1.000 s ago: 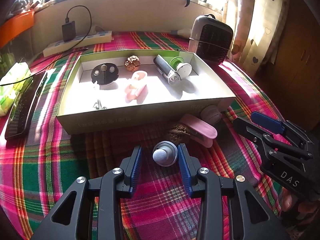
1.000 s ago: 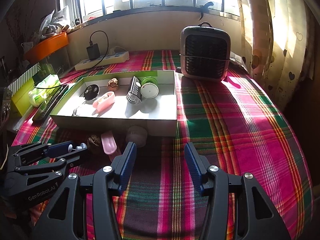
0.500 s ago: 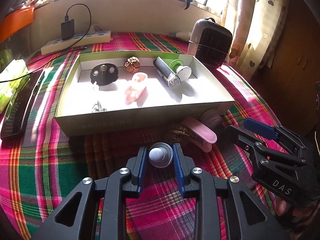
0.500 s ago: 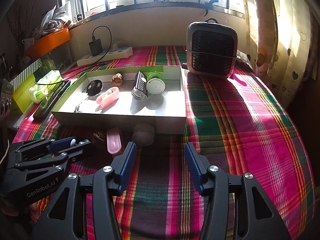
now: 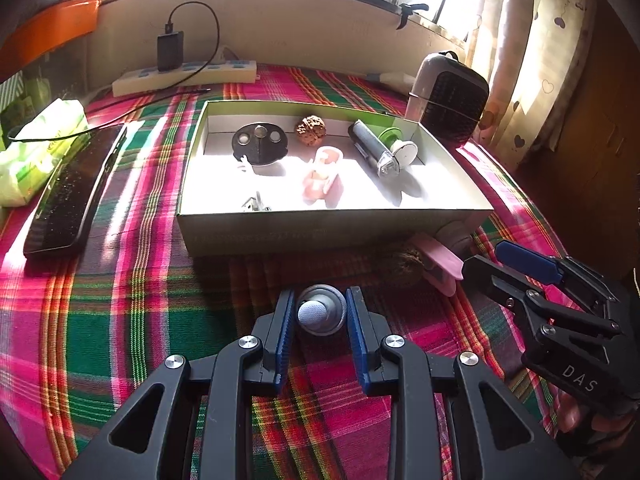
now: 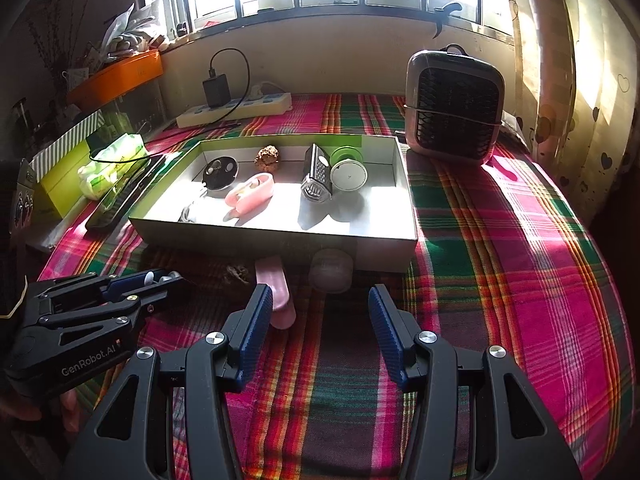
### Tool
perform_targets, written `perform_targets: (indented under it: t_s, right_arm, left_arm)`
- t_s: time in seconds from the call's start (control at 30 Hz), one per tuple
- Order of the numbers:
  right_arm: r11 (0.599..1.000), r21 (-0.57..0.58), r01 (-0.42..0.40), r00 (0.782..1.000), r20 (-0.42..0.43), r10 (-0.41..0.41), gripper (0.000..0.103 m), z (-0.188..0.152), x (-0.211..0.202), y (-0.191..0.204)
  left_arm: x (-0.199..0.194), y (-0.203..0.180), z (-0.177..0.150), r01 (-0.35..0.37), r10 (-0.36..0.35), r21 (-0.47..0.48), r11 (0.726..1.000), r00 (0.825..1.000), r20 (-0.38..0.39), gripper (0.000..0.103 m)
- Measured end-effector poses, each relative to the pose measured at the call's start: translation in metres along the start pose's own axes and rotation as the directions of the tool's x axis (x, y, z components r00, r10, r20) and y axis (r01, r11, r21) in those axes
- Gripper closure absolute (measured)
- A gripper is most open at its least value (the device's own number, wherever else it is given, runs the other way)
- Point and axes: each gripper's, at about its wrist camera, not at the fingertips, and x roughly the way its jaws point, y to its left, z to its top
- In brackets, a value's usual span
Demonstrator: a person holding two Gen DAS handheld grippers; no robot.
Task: Organize objects
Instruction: 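Grasp the white round knob with the left tool and lift it, then hold the white knob in the left tool while the right tool approaches the second walnut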
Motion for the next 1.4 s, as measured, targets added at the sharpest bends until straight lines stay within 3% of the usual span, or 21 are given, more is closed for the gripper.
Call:
perform_targets:
  t_s: [0.3,0.83,1.03,1.33,1.4]
  right_arm:
    - [0.991,-0.042,-0.128,0.992,-0.022,0.127,0.052,0.010,0.015,0.026]
    - [0.975,-0.087,-0.204,0.979,-0.047,0.201,0.052,0.019,0.031,0.042]
    - [0.973,-0.120,-0.199,0.980,-0.043,0.195,0.052,0.018,0.031,0.047]
    - [0.980,-0.155,-0.122,0.990,-0.083,0.110,0.052,0.022,0.042,0.049]
    - [0.978,-0.153,-0.140,0.987,-0.095,0.127,0.052,0.021,0.043,0.049]
  left_arm:
    - [-0.008,0.023,-0.003,-0.036,0.037,-0.041,0.999,0.999,0.010,0.079]
    - [-0.008,0.031,-0.004,-0.017,0.018,-0.053,0.998,1.000,0.025,0.079]
    - [-0.009,0.031,-0.004,-0.015,0.016,-0.056,0.998,1.000,0.025,0.079]
    - [-0.009,0.032,-0.004,-0.011,0.013,-0.060,0.998,1.000,0.026,0.079]
    - [-0.009,0.032,-0.004,-0.009,0.010,-0.062,0.998,1.000,0.026,0.079]
